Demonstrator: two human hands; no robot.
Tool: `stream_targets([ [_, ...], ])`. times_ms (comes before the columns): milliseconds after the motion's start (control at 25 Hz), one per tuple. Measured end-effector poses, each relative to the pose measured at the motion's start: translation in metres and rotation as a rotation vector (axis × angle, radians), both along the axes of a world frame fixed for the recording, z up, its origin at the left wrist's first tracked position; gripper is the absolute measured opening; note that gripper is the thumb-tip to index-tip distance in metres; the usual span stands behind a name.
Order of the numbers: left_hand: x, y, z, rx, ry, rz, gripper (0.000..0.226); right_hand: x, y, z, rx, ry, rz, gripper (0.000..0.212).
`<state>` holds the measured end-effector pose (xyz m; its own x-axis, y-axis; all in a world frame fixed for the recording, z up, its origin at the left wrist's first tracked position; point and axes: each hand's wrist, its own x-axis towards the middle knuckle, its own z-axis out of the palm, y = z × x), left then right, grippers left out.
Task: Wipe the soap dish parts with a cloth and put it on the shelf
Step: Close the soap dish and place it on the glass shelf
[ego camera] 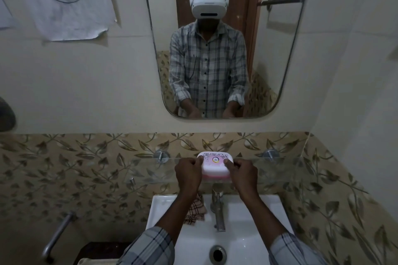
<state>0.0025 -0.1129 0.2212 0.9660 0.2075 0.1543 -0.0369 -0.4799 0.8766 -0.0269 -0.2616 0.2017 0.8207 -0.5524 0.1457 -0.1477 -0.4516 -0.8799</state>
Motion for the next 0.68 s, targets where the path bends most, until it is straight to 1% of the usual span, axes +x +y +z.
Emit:
stream_targets([
  [120, 0.007, -0.003, -0.005, -0.009, 0.012, 0.003, 0.038, 0.006, 0.0, -0.004, -0.009, 0.005, -0.008, 0.028],
  [240, 0.013, -0.005, -0.008, 0.013, -0.013, 0.016, 0.039, 0.011, -0.003, -0.008, -0.037, -0.009, -0.013, 0.028],
  [360, 0.013, -0.004, -0.009, 0.01, -0.023, 0.015, 0.036, 0.014, -0.009, -0.01, -0.051, -0.018, -0.024, 0.027],
  [480, 0.011, -0.001, -0.005, -0.017, -0.059, 0.023, 0.036, 0.013, -0.01, -0.01, 0.006, -0.032, -0.03, 0.034],
  [520, 0.007, 0.003, -0.006, -0.031, -0.096, 0.047, 0.037, 0.009, -0.01, -0.01, 0.044, -0.062, -0.058, 0.034],
  [600, -0.008, 0.02, -0.021, -0.107, -0.165, 0.13, 0.039, -0.005, -0.007, -0.014, 0.107, -0.156, -0.115, 0.026],
  [680, -0.031, 0.042, -0.058, -0.186, -0.181, 0.189, 0.043, -0.023, 0.0, -0.028, 0.145, -0.228, -0.114, 0.022],
])
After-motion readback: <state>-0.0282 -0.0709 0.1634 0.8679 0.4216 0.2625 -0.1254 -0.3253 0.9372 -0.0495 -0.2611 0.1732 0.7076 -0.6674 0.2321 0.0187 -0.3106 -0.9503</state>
